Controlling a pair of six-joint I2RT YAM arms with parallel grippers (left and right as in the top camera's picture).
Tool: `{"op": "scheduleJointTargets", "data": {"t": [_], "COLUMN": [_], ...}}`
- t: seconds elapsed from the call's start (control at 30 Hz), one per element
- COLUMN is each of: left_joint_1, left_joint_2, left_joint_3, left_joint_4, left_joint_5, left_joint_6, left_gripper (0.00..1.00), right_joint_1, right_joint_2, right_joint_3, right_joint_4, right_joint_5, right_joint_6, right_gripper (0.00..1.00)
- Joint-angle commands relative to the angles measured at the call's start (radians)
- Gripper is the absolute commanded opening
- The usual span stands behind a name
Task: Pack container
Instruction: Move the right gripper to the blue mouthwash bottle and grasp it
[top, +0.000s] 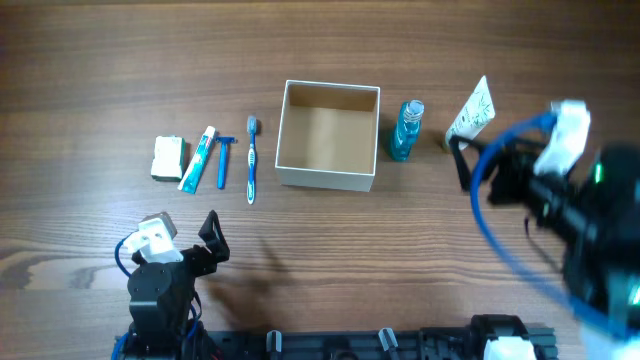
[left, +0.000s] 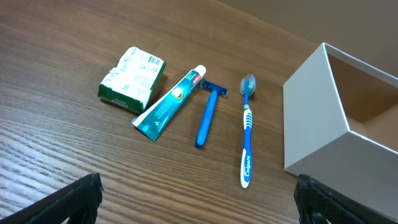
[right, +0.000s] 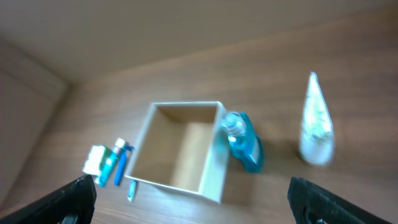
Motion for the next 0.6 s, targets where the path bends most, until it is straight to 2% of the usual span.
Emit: {"op": "scheduleJointTargets", "data": {"t": [0.0, 0.1, 0.17, 0.23, 0.27, 0.3, 0.4, 0.57], "left_joint_1": [0.007, 0.007, 0.007, 0.007, 0.007, 0.007, 0.007, 0.007], "left_joint_2": [-0.009, -0.009, -0.009, -0.009, -0.009, -0.009, -0.009, -0.009], "left_joint_3": [-0.014, -0.014, -0.014, -0.014, -0.014, -0.014, -0.014, -0.014], "left_joint_4": [-0.002, -0.002, -0.002, -0.002, -0.002, -0.002, -0.002, -0.002], "left_joint_5": [0.019, 0.019, 0.019, 0.019, 0.019, 0.019, 0.019, 0.019], "left_joint_6": [0.012, 0.012, 0.012, 0.012, 0.012, 0.012, 0.012, 0.012], "left_gripper": [1.00, 1.00, 1.00, 1.00, 1.00, 1.00, 1.00, 1.00], "right_joint_1": [0.000, 0.000, 0.000, 0.000, 0.006, 0.012, 0.058, 0.166], "right_joint_2": [0.196, 0.293, 0.328, 0.351, 0.368, 0.380, 0.449, 0.579], "right_joint_3": [0.267, 0.372, 0.399, 0.406, 0.406, 0.406, 0.406, 0.406], "right_joint_4": [-0.095, -0.103, -0.096, -0.096, -0.106, -0.115, -0.174, -0.191], "right_joint_5": [-0.023, -0.224, -0.222, -0.180, -0.120, -0.083, 0.077, 0.197], "right_joint_6": [-0.079, -0.085, -0.086, -0.083, -0.078, -0.075, -0.077, -0.082], "right_gripper": [1.00, 1.00, 1.00, 1.00, 0.94, 0.92, 0.93, 0.94]}}
